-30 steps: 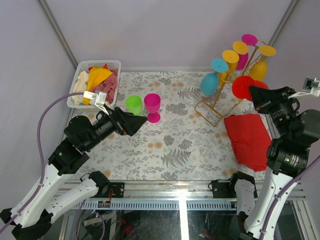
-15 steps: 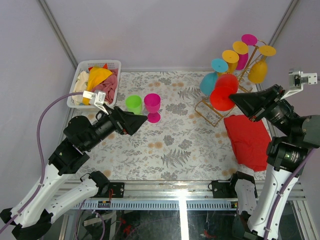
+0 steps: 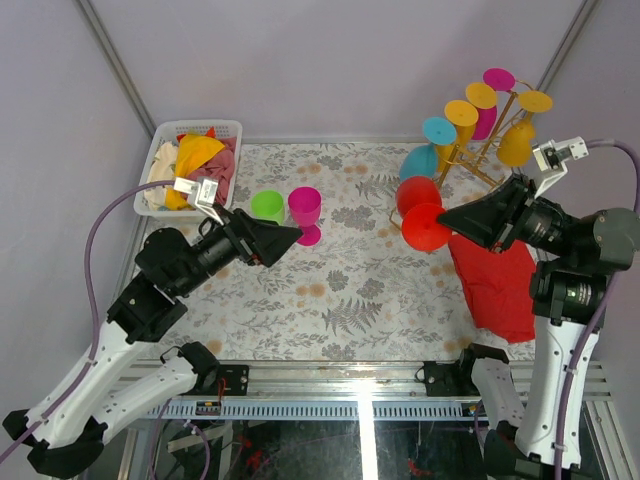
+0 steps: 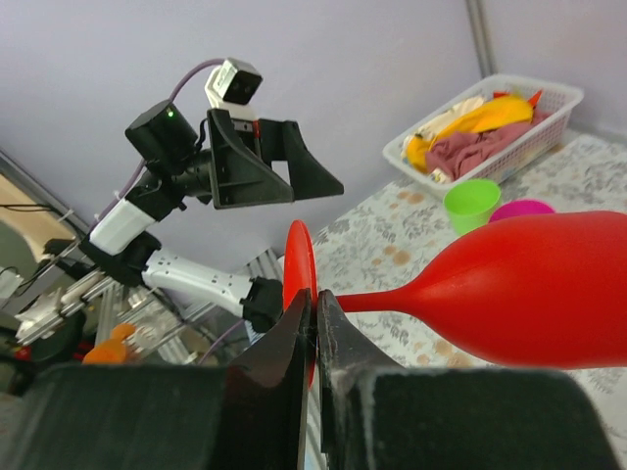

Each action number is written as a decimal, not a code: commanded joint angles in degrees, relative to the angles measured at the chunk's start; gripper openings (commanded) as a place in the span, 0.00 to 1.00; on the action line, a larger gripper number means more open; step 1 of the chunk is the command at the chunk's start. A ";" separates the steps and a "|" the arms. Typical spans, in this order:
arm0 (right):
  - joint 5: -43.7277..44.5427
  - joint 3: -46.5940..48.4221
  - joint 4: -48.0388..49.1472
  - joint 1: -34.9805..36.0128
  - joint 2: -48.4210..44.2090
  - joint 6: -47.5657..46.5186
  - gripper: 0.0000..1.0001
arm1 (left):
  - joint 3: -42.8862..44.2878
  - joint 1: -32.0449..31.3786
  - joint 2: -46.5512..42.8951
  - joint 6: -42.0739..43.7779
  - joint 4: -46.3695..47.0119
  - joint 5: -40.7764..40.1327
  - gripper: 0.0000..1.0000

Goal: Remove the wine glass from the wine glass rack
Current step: Pick up the wine glass from the wine rack, then place the wine glass at the center of the board.

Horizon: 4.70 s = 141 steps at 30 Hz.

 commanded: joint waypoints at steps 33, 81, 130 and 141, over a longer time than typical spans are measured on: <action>31.38 -3.52 -10.80 49.58 16.27 -26.56 0.00 | 0.39 0.14 11.91 -5.95 13.47 29.18 0.40; 31.05 -1.69 -6.18 56.60 19.45 -21.64 0.33 | -0.44 0.08 5.29 -1.96 11.89 19.03 0.00; 40.79 -26.84 -19.82 73.40 5.85 -98.02 0.00 | 3.15 0.13 2.64 -0.04 -0.58 1.45 0.92; 31.25 -41.76 2.43 67.26 -0.36 -92.52 0.00 | 4.37 0.20 9.87 -0.42 -2.86 12.71 0.93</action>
